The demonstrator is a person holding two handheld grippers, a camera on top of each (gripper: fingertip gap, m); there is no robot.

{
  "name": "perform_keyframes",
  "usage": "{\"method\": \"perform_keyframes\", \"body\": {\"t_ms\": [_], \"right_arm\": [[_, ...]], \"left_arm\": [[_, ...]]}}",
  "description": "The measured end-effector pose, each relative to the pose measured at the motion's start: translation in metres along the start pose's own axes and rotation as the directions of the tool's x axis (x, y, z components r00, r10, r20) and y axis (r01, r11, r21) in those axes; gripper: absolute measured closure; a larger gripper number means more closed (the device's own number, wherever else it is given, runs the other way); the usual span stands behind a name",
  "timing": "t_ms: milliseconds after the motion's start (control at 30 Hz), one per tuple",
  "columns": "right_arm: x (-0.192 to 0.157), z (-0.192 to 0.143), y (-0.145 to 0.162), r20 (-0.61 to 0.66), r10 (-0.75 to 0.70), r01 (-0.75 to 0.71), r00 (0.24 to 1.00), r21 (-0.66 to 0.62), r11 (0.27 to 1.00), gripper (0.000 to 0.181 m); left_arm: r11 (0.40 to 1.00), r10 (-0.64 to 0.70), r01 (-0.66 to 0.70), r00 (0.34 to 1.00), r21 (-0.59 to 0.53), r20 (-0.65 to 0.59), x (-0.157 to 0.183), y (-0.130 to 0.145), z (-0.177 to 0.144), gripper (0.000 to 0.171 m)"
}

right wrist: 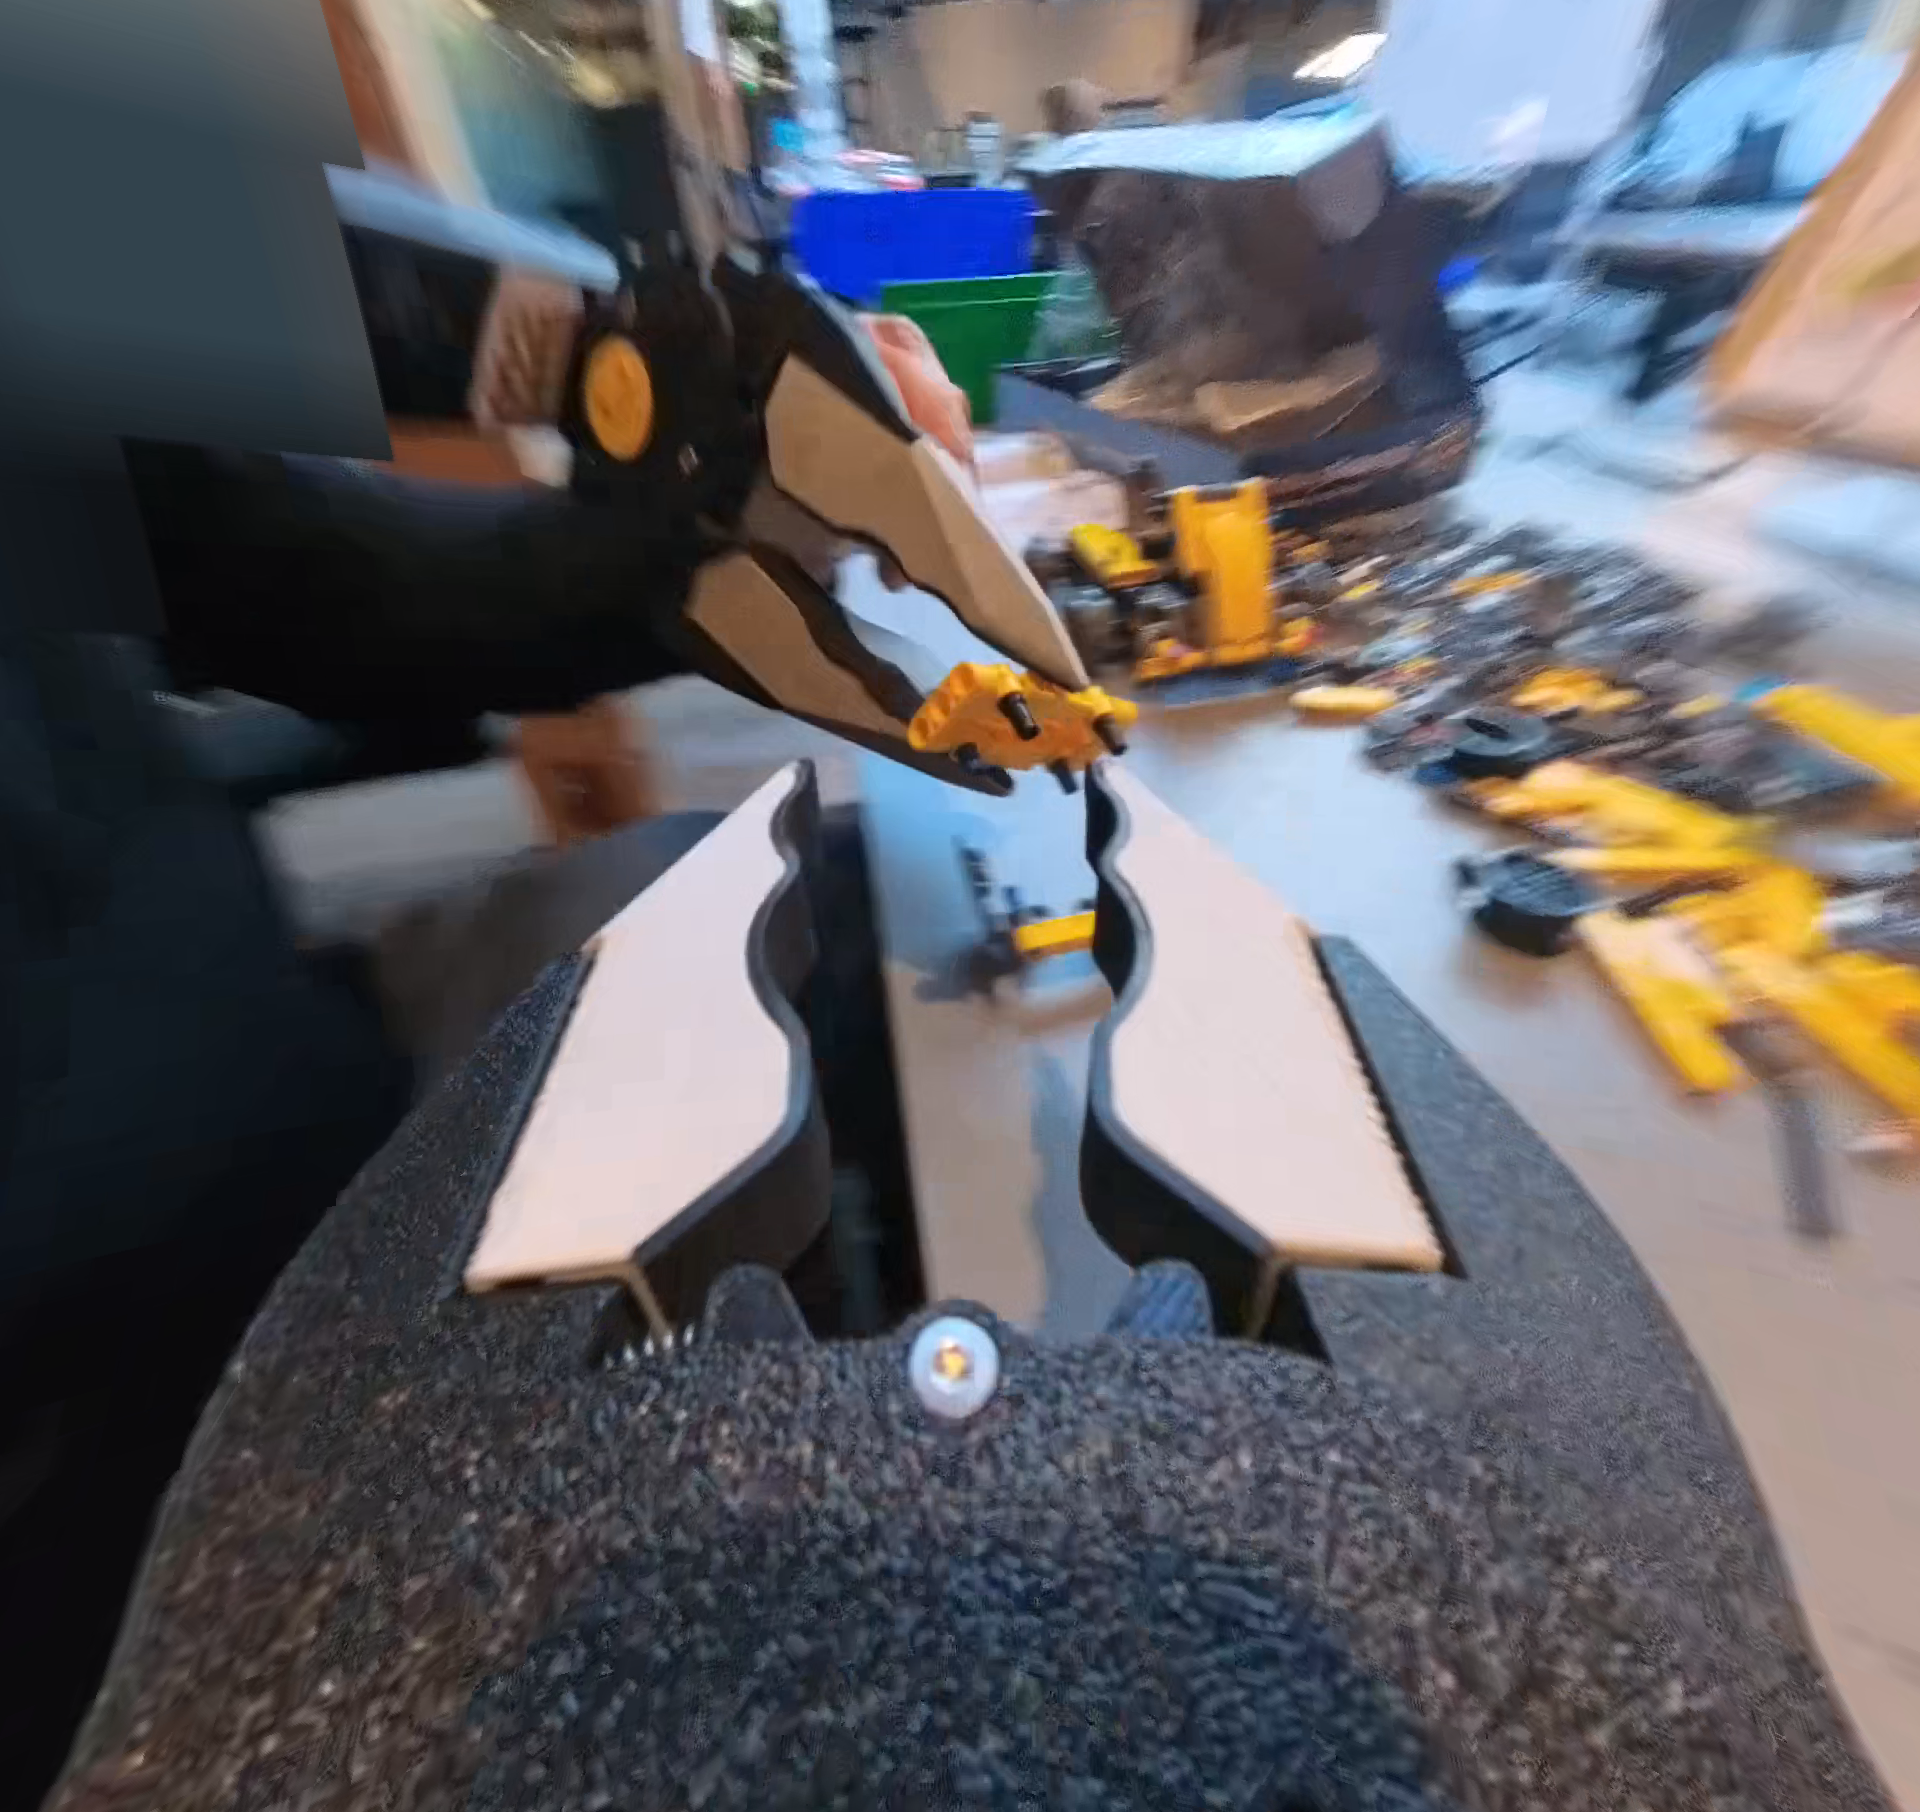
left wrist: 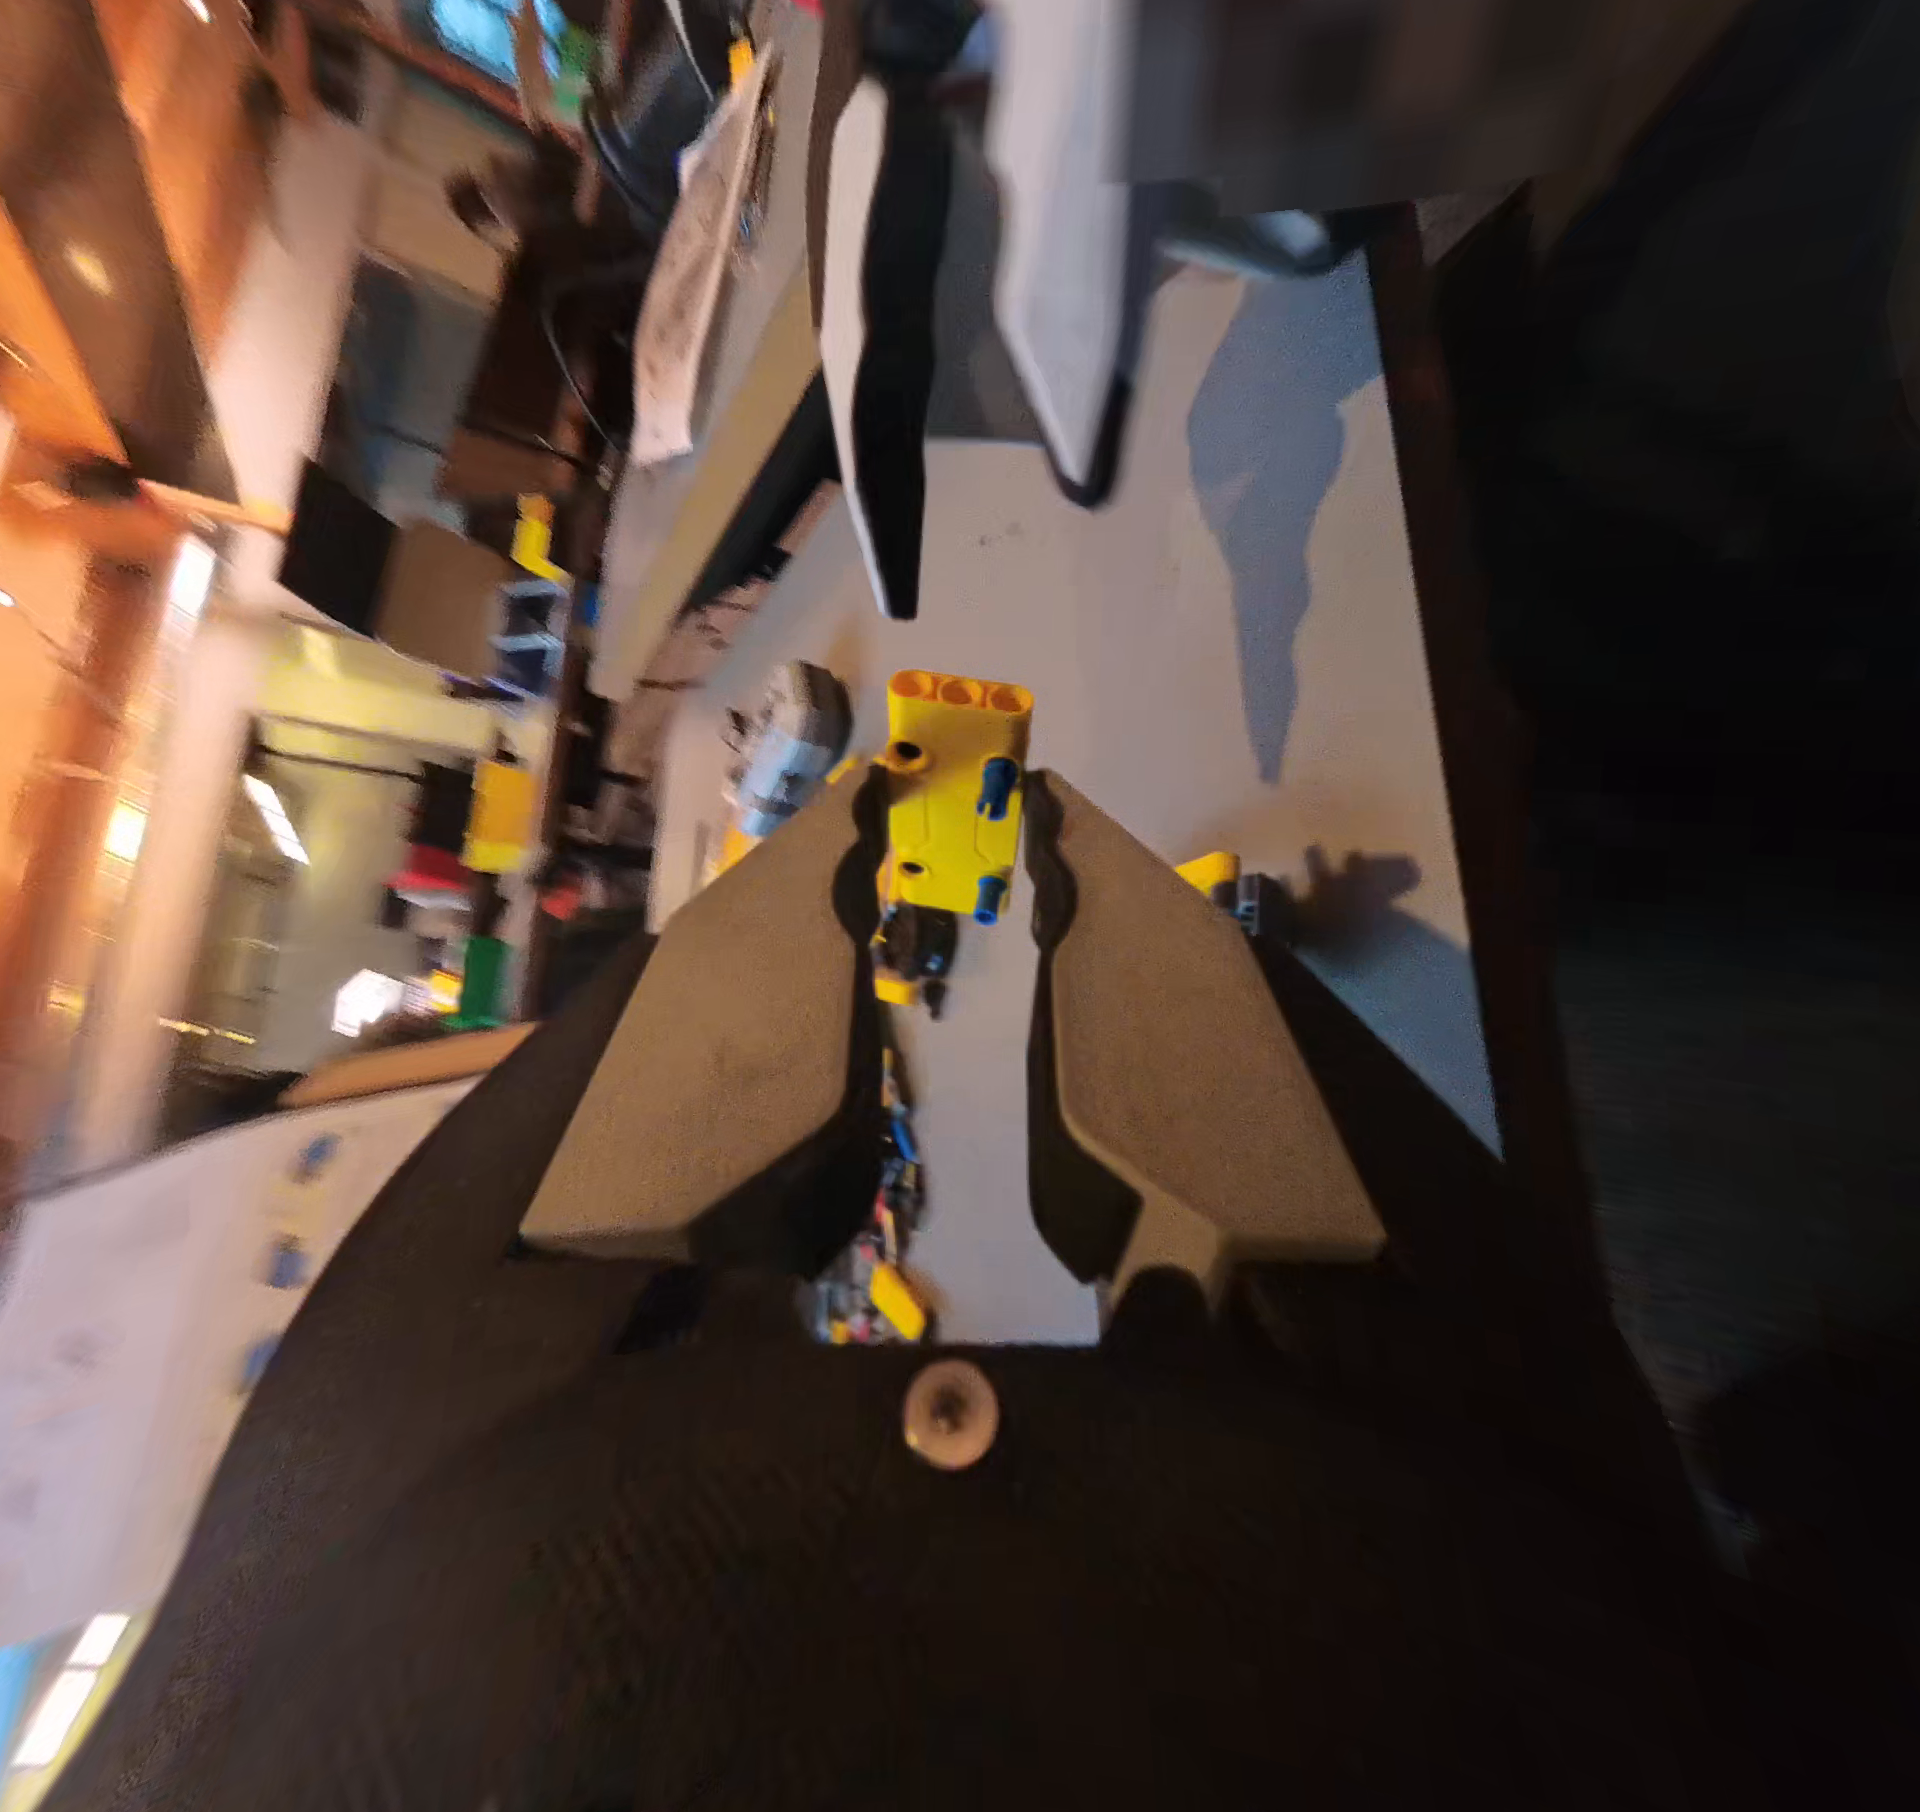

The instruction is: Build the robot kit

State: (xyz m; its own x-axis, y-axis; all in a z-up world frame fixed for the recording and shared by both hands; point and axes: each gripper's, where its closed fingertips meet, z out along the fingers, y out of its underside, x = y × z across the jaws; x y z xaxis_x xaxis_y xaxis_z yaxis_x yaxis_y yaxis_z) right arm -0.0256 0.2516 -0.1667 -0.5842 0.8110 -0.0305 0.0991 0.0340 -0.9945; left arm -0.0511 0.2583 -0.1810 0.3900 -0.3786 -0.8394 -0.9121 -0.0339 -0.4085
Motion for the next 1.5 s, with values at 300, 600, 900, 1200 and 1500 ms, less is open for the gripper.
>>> {"method": "perform_keyframes", "body": {"t_ms": [300,600,900,1200,1500], "right_arm": [[-0.019,0.003,0.005,0.229,0.246,-0.232,0.942,-0.087,0.969,0.111],[-0.021,0.002,0.005,0.27,0.312,-0.299,0.911,-0.09,0.95,0.114],[-0.024,0.005,0.009,0.276,0.281,-0.262,0.919,-0.103,0.959,0.122],[0.009,0.002,0.023,0.093,0.245,-0.232,0.965,-0.132,0.964,0.122],[0.051,-0.005,0.04,-0.106,0.141,-0.161,0.984,-0.215,0.963,0.122]], "left_arm": [[0.974,0.14,-0.136,0.99,0.18,-0.007,0.021,-0.042,-0.004,0.147],[0.957,0.193,-0.2,0.98,0.21,0.052,0.019,-0.052,-0.007,0.148],[0.961,0.174,-0.18,0.984,0.211,0.044,0.024,-0.05,-0.003,0.147],[0.915,-0.349,0.369,0.927,0.163,-0.142,0.004,-0.005,-0.002,0.1],[0.687,-0.702,0.71,0.704,0.155,-0.111,-0.01,0.055,-0.015,0.09]]}}
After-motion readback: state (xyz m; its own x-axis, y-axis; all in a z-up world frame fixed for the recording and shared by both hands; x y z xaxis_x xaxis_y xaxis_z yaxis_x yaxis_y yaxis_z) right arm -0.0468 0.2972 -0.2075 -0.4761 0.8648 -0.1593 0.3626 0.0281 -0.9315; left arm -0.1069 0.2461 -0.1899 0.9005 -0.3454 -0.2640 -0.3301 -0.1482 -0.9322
